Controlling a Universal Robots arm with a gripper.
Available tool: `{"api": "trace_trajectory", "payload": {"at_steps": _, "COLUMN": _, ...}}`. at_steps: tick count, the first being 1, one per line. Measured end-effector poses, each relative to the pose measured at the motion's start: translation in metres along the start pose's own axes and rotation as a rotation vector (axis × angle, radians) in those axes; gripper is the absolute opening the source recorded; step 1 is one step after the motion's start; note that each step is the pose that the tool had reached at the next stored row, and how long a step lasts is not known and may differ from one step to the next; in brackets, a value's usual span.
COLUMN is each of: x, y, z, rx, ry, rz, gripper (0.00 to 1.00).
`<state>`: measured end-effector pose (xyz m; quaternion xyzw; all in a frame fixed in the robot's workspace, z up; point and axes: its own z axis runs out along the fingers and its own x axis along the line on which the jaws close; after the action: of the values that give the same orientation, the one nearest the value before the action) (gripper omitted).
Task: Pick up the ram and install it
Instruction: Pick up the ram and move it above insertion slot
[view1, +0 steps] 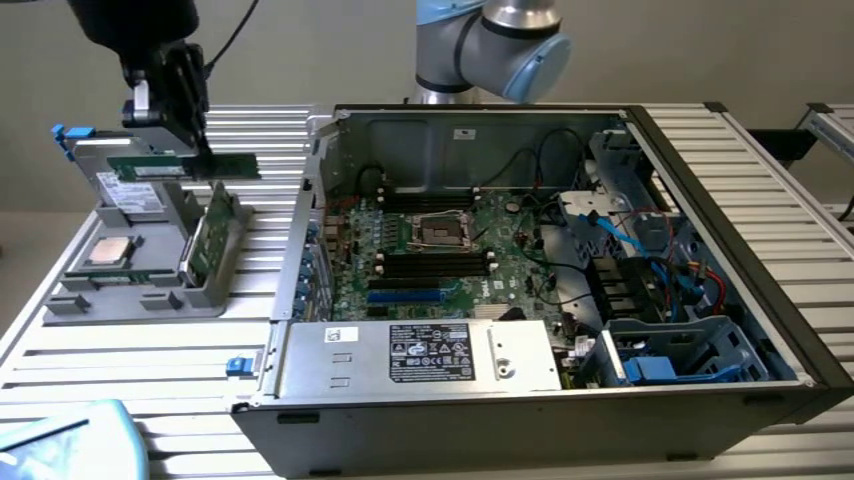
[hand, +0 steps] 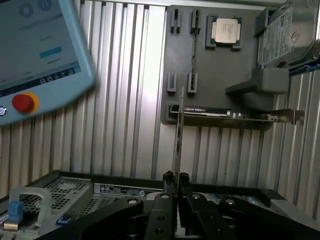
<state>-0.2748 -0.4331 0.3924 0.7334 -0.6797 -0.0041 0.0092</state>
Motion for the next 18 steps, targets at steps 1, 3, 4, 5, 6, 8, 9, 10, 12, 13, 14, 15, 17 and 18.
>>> {"api": "trace_trajectory", "payload": {"at_steps": 1, "x": 0.000, "y": -0.0044, "z": -0.0024, "rx": 0.0003, "ry": -0.0019, "rz": 0.000, "gripper": 0.14}}
{"api": "trace_trajectory", "payload": {"at_steps": 3, "x": 0.001, "y": -0.0134, "z": -0.0067, "rx": 0.0007, "ry": -0.0058, "rz": 0.000, "gripper": 0.14}}
{"api": "trace_trajectory", "payload": {"at_steps": 4, "x": 0.001, "y": -0.0180, "z": -0.0084, "rx": 0.0008, "ry": -0.0077, "rz": 0.000, "gripper": 0.14}}
{"api": "trace_trajectory", "payload": {"at_steps": 5, "x": 0.002, "y": -0.0224, "z": -0.0098, "rx": 0.0008, "ry": -0.0094, "rz": 0.000, "gripper": 0.14}}
{"api": "trace_trajectory", "payload": {"at_steps": 6, "x": 0.002, "y": -0.0268, "z": -0.0107, "rx": 0.0010, "ry": -0.0113, "rz": -0.001, "gripper": 0.14}}
{"api": "trace_trajectory", "payload": {"at_steps": 8, "x": 0.003, "y": -0.0361, "z": -0.0119, "rx": 0.0013, "ry": -0.0151, "rz": -0.001, "gripper": 0.14}}
{"api": "trace_trajectory", "payload": {"at_steps": 9, "x": 0.003, "y": -0.0405, "z": -0.0124, "rx": 0.0014, "ry": -0.0170, "rz": -0.002, "gripper": 0.14}}
{"api": "trace_trajectory", "payload": {"at_steps": 10, "x": 0.004, "y": -0.0451, "z": -0.0128, "rx": 0.0016, "ry": -0.0190, "rz": -0.002, "gripper": 0.14}}
{"api": "trace_trajectory", "payload": {"at_steps": 12, "x": 0.004, "y": -0.0541, "z": -0.0136, "rx": 0.0018, "ry": -0.0231, "rz": -0.003, "gripper": 0.14}}
{"api": "trace_trajectory", "payload": {"at_steps": 13, "x": 0.005, "y": -0.0587, "z": -0.0140, "rx": 0.0020, "ry": -0.0253, "rz": -0.004, "gripper": 0.14}}
{"api": "trace_trajectory", "payload": {"at_steps": 14, "x": 0.005, "y": -0.0629, "z": -0.0144, "rx": 0.0022, "ry": -0.0273, "rz": -0.004, "gripper": 0.14}}
{"api": "trace_trajectory", "payload": {"at_steps": 15, "x": 0.005, "y": -0.0675, "z": -0.0147, "rx": 0.0023, "ry": -0.0294, "rz": -0.005, "gripper": 0.14}}
{"api": "trace_trajectory", "payload": {"at_steps": 17, "x": 0.006, "y": -0.0765, "z": -0.0155, "rx": 0.0026, "ry": -0.0334, "rz": -0.006, "gripper": 0.14}}
{"api": "trace_trajectory", "payload": {"at_steps": 18, "x": 0.006, "y": -0.0811, "z": -0.0159, "rx": 0.0029, "ry": -0.0355, "rz": -0.007, "gripper": 0.14}}
